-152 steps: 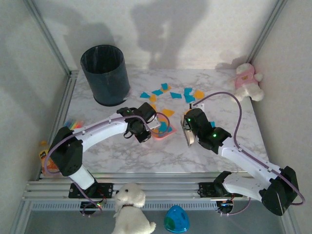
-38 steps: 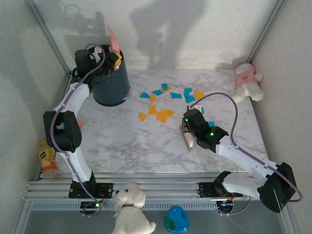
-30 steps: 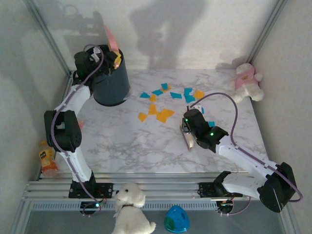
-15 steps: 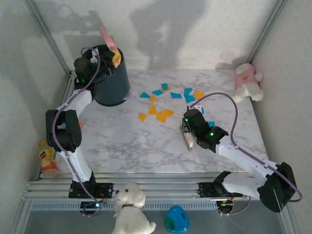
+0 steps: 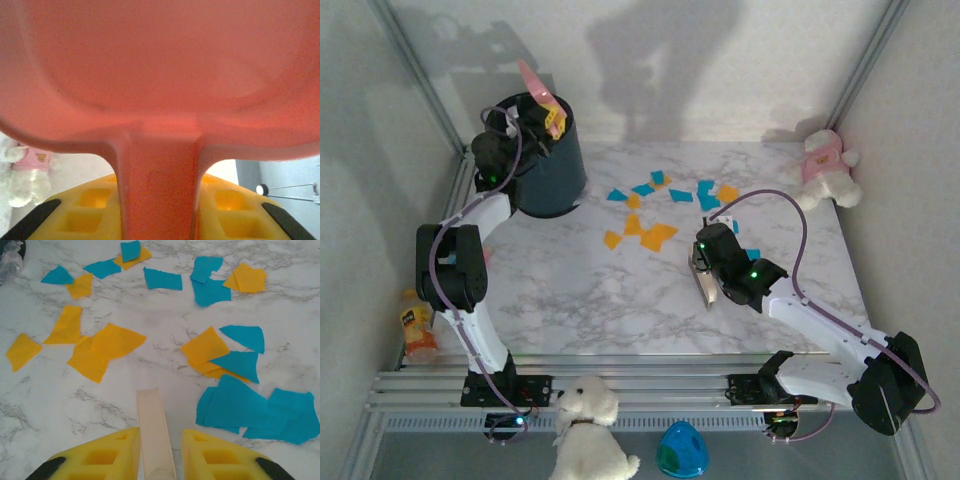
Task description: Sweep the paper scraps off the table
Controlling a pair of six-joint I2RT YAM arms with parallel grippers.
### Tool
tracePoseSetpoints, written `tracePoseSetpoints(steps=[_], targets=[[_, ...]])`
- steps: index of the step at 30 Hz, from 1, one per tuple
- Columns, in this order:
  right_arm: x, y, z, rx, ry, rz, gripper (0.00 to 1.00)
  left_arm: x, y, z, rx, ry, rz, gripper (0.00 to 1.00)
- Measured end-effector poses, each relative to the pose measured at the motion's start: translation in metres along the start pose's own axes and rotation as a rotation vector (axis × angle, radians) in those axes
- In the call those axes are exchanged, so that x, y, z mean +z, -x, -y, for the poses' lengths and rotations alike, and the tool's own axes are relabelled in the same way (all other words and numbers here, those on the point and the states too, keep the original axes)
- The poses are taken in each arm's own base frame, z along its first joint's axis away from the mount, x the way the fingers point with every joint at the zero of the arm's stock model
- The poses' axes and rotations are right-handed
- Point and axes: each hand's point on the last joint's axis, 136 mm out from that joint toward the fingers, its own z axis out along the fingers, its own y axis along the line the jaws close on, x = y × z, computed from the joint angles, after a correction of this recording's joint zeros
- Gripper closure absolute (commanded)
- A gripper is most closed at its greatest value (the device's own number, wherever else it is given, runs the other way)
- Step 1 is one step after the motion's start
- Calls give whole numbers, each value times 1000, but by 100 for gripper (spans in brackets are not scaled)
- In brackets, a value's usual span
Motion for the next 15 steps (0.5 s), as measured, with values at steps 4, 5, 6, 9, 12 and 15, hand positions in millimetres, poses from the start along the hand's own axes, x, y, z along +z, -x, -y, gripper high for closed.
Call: tracePoseSetpoints(steps=[4,5,6,9,12,15], targets=[[0,0,0,0,0,0,100,-1,-2,4,-22,-24,-6,100],[0,0,0,0,0,0,100,-1,-2,5,-25,-28,-6,100],[0,0,0,0,0,0,100,-1,-2,7,-26,-32,-6,100],[0,0,0,0,0,0,100,-1,-3,8,-25,-40,-7,100],[0,0,0,0,0,0,100,-1,-3,8,-23,-38,-5,100],[0,0,0,0,0,0,100,-2,-3,8,-4,-26,-1,100]])
